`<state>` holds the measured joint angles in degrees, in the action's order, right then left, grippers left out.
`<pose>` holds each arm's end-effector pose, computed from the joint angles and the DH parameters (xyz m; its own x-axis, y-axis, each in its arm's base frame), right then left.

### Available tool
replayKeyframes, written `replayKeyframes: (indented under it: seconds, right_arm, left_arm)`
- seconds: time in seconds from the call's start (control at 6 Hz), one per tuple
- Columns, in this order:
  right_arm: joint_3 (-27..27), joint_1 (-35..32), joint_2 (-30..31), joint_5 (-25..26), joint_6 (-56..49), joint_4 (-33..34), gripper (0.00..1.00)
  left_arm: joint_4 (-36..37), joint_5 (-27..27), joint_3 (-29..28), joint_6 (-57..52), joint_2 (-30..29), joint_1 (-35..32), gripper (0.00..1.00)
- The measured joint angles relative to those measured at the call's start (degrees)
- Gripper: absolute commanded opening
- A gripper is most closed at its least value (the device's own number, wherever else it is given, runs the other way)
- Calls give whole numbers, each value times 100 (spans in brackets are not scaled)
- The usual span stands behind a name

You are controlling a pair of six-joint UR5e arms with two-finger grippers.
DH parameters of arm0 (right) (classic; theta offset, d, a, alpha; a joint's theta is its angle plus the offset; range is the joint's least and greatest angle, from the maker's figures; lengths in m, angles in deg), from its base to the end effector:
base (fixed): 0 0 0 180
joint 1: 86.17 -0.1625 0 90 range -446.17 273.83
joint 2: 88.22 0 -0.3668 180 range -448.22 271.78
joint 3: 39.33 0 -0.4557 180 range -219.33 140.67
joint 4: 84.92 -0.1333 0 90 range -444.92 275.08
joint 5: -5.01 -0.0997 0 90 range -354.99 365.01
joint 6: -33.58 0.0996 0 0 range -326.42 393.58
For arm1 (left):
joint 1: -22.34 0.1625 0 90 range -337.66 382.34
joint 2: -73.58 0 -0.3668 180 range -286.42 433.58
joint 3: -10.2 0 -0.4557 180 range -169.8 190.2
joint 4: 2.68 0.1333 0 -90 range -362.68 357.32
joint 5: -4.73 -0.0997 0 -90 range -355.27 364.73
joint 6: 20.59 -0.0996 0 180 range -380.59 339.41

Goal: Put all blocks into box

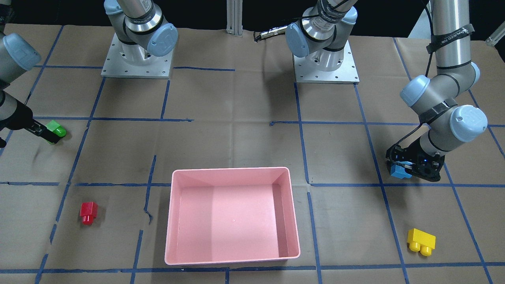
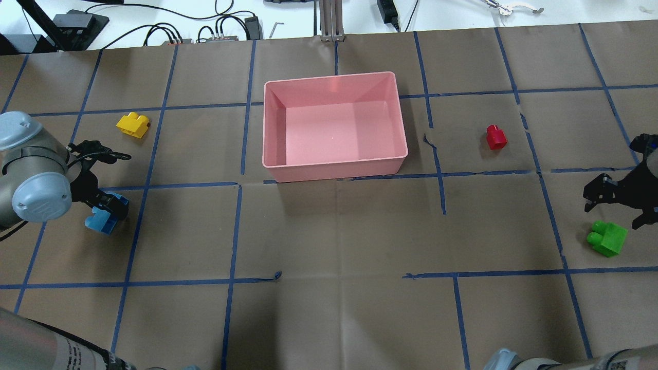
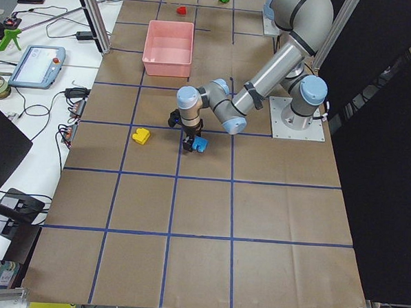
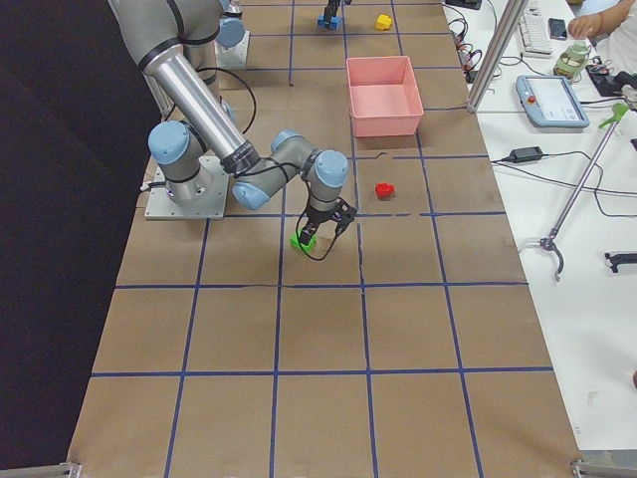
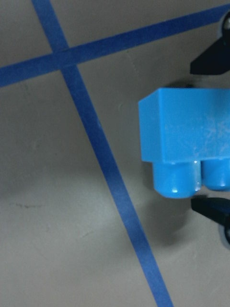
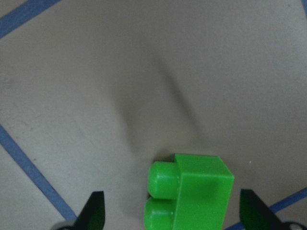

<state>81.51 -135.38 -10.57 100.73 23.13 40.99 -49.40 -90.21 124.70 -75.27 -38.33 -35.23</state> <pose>-0.2313 -0.4569 0.0980 -0.8665 0.4936 0.0742 0.4991 0.8547 0.1425 0.1871 -0.5271 0.0682 -0.9245 0.3811 -0.0052 0.3786 0.9199 0.1017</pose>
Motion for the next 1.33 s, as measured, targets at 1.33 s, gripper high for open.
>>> replayKeyframes:
  seconds: [1.33]
  right_arm:
    - [291, 154, -213, 98, 36, 416, 68]
  left_arm:
    - [-2790, 343, -2928, 2811, 57, -2032, 0]
